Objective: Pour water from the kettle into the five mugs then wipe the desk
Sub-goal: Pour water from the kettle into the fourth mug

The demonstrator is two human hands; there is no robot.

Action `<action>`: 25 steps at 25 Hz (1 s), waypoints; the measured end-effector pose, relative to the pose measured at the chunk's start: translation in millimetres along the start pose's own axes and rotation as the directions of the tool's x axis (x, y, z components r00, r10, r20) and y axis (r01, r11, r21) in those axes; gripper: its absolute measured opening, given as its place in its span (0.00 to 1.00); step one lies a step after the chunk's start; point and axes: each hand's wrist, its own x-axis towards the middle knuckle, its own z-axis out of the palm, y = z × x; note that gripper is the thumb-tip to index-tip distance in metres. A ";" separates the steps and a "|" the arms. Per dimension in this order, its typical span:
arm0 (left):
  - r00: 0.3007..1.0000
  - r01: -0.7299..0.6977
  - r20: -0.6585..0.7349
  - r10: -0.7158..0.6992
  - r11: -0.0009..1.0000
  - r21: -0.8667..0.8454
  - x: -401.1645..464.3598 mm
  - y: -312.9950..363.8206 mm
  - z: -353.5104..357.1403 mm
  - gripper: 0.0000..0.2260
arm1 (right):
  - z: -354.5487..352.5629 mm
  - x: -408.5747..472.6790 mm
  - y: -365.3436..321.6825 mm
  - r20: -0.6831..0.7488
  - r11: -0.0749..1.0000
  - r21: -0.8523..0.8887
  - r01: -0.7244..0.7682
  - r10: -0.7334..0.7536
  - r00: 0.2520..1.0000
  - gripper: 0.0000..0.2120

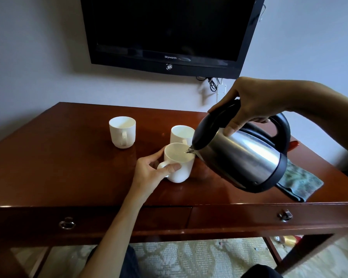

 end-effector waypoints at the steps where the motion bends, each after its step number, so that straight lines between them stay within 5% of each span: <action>1: 1.000 -0.004 -0.007 0.004 1.000 0.003 0.0 -0.1 -0.8 0.35 | 0.1 0.7 -0.4 0.005 1.000 0.001 0.004 -0.004 1.000 0.28; 25: 0.999 -0.031 0.012 0.031 0.999 0.004 -0.5 1.2 -1.6 0.29 | -2.7 3.9 -2.1 0.034 1.000 0.007 -0.013 0.013 0.999 0.29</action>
